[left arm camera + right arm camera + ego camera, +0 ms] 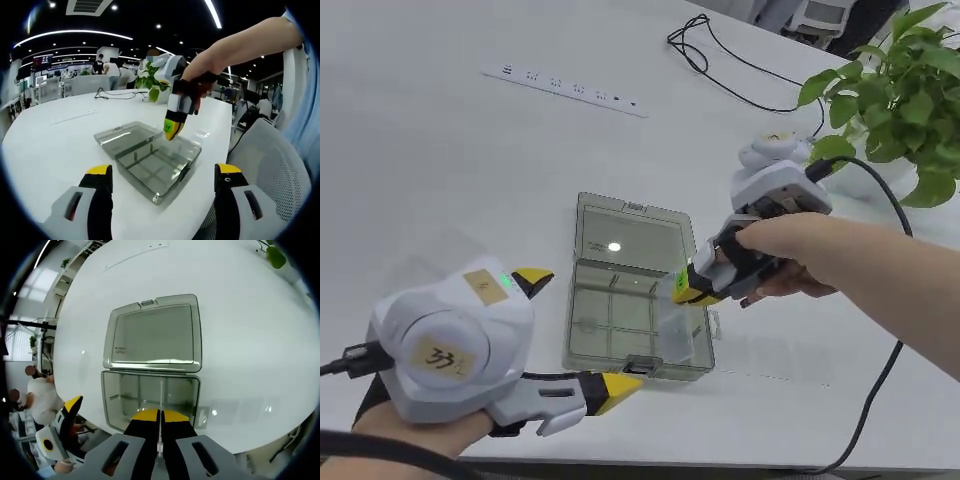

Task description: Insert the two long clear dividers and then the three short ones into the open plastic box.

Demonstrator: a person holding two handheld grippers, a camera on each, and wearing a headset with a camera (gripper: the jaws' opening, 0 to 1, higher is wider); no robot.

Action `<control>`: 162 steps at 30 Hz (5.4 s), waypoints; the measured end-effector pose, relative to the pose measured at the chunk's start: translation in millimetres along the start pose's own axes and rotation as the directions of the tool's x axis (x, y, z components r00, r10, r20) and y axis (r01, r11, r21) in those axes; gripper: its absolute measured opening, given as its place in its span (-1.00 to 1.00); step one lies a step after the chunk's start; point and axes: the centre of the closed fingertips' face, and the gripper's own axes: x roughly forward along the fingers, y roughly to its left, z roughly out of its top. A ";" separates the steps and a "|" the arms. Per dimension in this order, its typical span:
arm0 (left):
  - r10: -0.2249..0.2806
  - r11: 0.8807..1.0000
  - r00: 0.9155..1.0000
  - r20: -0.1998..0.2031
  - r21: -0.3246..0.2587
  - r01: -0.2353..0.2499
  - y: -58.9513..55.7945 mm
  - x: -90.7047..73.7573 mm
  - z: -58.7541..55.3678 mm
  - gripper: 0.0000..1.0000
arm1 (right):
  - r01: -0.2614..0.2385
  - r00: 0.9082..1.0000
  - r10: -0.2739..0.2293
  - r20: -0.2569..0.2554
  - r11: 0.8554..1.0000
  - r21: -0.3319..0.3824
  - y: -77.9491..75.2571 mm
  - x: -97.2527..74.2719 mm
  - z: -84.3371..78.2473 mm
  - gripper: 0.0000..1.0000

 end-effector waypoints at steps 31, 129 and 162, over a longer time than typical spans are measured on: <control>0.007 1.000 1.000 -0.013 0.000 -0.007 0.2 -1.0 -5.3 0.66 | 0.121 0.992 -0.124 -0.012 0.979 -0.166 9.0 15.3 -10.5 -0.95; 0.090 0.996 0.991 -0.100 -0.017 -0.093 29.1 -13.9 -1.5 0.66 | -0.030 0.550 0.529 0.647 0.786 -0.617 14.9 -63.1 2.6 1.00; 0.301 0.947 0.910 -0.285 -0.017 -0.319 101.5 -56.6 -43.6 0.50 | 0.046 0.502 0.497 0.708 0.802 -0.596 -23.3 -72.3 -37.3 1.00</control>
